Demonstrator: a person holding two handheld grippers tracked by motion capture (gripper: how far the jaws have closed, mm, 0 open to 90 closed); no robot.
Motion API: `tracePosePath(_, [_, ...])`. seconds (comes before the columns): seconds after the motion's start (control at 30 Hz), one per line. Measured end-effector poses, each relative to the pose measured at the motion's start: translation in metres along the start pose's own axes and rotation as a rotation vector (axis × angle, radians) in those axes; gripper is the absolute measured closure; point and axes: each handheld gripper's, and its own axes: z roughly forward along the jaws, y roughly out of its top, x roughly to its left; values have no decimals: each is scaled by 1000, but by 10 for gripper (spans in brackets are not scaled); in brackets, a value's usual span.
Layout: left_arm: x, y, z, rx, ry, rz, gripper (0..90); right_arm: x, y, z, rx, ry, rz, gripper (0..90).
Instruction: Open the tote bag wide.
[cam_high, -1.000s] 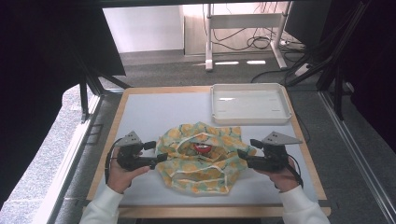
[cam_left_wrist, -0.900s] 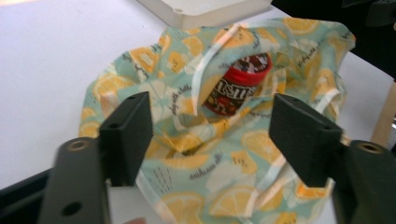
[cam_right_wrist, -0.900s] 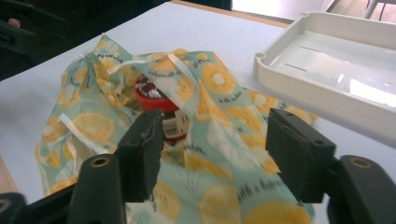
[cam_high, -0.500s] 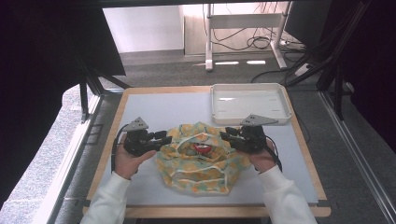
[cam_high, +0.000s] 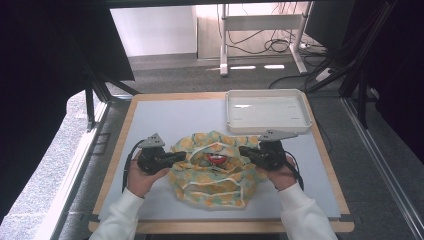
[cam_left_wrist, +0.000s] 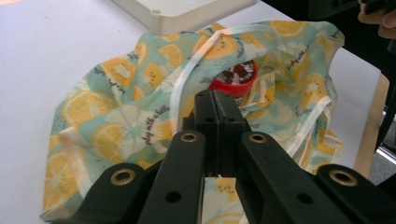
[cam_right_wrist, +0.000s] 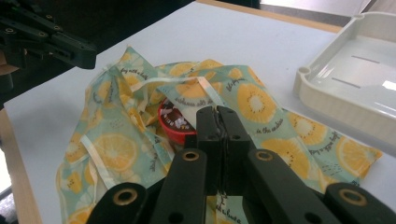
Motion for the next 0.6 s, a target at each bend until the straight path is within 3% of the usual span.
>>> tracePosePath(0.4, [-3, -1, 1, 5, -27, -5, 900, 1, -3, 2, 9, -1, -3, 886])
tracePosePath(0.6, [-8, -5, 16, 58, -55, 10, 900, 2, -6, 7, 32, -4, -7, 886])
